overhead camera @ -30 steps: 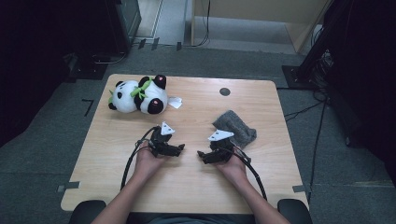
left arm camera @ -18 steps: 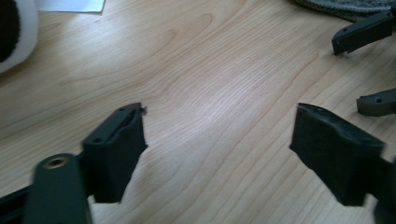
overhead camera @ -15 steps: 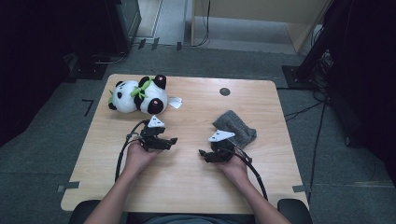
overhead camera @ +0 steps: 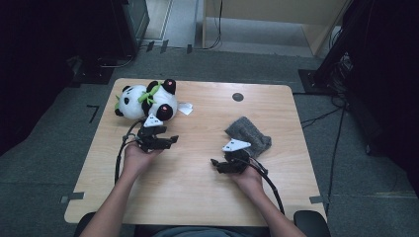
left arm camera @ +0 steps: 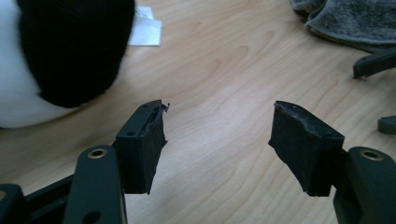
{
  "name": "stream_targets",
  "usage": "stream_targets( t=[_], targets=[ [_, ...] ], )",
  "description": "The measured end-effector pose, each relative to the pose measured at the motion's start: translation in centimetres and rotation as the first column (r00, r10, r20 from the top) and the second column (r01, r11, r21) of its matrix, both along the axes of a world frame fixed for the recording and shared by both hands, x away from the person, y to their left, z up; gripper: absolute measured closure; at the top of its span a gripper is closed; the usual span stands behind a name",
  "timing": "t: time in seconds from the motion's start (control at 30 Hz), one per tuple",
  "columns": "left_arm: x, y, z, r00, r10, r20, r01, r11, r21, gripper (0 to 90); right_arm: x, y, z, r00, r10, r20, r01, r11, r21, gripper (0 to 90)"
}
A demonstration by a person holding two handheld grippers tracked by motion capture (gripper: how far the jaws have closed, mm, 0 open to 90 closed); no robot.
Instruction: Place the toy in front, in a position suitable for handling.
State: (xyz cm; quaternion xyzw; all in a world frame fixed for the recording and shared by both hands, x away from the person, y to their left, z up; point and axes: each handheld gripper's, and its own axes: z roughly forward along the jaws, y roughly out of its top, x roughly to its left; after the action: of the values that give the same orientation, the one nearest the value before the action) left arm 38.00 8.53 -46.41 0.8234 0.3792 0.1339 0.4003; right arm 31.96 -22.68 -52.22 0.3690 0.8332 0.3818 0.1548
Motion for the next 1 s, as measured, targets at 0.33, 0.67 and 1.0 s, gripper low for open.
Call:
stream_targets(
  t=[0.33,0.67,1.0],
  targets=[
    [1.2,1.9,1.0,0.9991,0.042,-0.010,-0.042,0.9991,0.012,35.0,0.0,0.1,0.0,1.0000,0.007,-0.001,-0.007,1.0000,-0.005,23.2],
    [3.0,4.7,3.0,0.9937,0.111,-0.015,-0.111,0.9923,-0.055,37.5,0.0,0.1,0.0,0.9999,0.011,-0.004,-0.011,0.9999,-0.007,21.6],
    [4.4,6.7,4.9,0.9863,0.163,0.026,-0.162,0.9858,-0.046,41.3,0.1,0.2,-0.1,0.9997,0.024,-0.007,-0.024,0.9996,-0.012,17.8]
  ],
)
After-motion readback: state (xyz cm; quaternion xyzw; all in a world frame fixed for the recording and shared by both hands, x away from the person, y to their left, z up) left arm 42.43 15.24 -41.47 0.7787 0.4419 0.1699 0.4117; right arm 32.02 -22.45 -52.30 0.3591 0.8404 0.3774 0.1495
